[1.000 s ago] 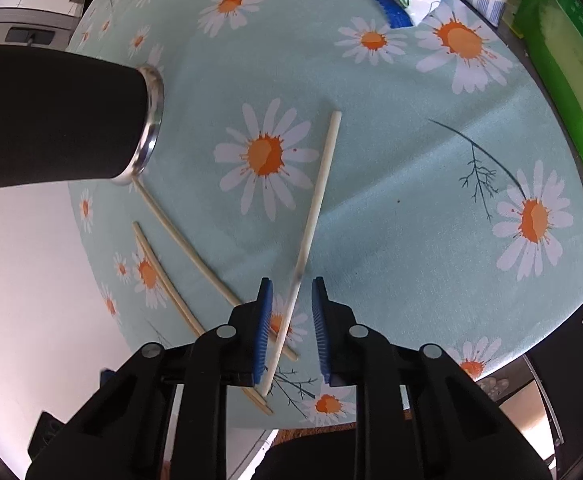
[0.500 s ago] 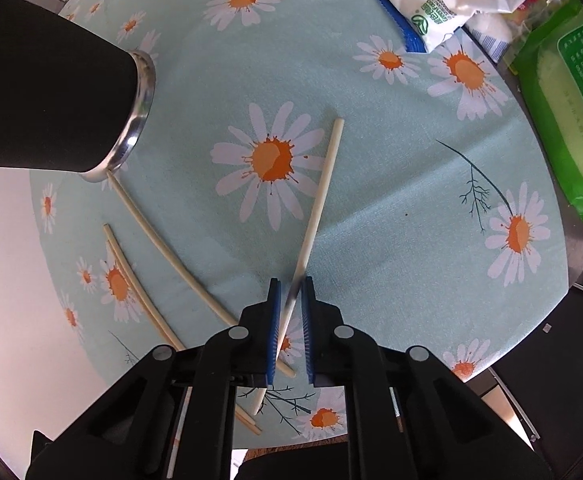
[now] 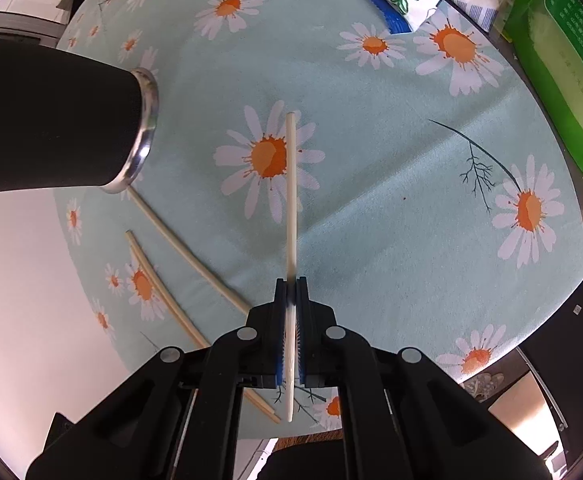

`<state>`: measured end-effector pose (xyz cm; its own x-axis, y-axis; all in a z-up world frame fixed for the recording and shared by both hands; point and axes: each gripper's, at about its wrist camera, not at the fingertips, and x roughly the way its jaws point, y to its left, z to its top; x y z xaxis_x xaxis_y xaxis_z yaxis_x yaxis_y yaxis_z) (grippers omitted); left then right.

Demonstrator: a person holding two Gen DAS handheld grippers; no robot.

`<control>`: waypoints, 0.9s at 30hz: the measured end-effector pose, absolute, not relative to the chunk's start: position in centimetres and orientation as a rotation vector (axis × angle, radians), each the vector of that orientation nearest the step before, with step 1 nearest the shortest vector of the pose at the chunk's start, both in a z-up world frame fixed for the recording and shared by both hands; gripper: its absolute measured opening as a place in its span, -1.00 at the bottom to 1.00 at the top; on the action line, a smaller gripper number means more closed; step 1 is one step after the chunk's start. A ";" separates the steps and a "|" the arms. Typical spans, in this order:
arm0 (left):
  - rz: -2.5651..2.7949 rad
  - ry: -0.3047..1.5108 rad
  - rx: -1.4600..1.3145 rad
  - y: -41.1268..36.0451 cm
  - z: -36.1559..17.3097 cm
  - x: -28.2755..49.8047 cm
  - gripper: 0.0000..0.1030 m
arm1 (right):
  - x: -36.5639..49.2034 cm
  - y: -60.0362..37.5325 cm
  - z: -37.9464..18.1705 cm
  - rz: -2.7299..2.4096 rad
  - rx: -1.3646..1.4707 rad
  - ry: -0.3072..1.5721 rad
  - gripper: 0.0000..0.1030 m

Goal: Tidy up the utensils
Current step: 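Grasp another wooden chopstick with the left tool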

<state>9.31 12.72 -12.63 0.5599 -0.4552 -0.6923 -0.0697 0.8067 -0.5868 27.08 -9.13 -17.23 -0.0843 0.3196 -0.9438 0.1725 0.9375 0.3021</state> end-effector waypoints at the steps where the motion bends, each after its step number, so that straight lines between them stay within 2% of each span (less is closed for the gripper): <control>1: -0.239 0.969 -0.612 12.6 -12.6 9.5 -0.38 | 27.1 -9.3 -17.0 0.147 0.380 1.663 -0.89; 18: -0.042 1.097 -0.598 8.2 -13.1 13.8 -0.44 | 30.7 -10.5 -10.0 0.588 0.190 1.556 -0.89; 20: 0.002 1.118 -0.577 7.6 -13.0 14.4 -0.57 | 31.2 -10.9 -9.7 0.640 0.167 1.546 -0.89; 27: 0.136 1.192 -0.541 5.7 -12.9 16.2 -0.70 | 32.4 -12.7 -10.5 0.768 0.165 1.556 -0.89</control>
<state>16.24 5.71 -12.93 0.3787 -0.1789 -0.9081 -0.3785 0.8654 -0.3283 32.40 -12.65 -10.51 -0.1610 0.5331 -0.8306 -0.3345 0.7623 0.5541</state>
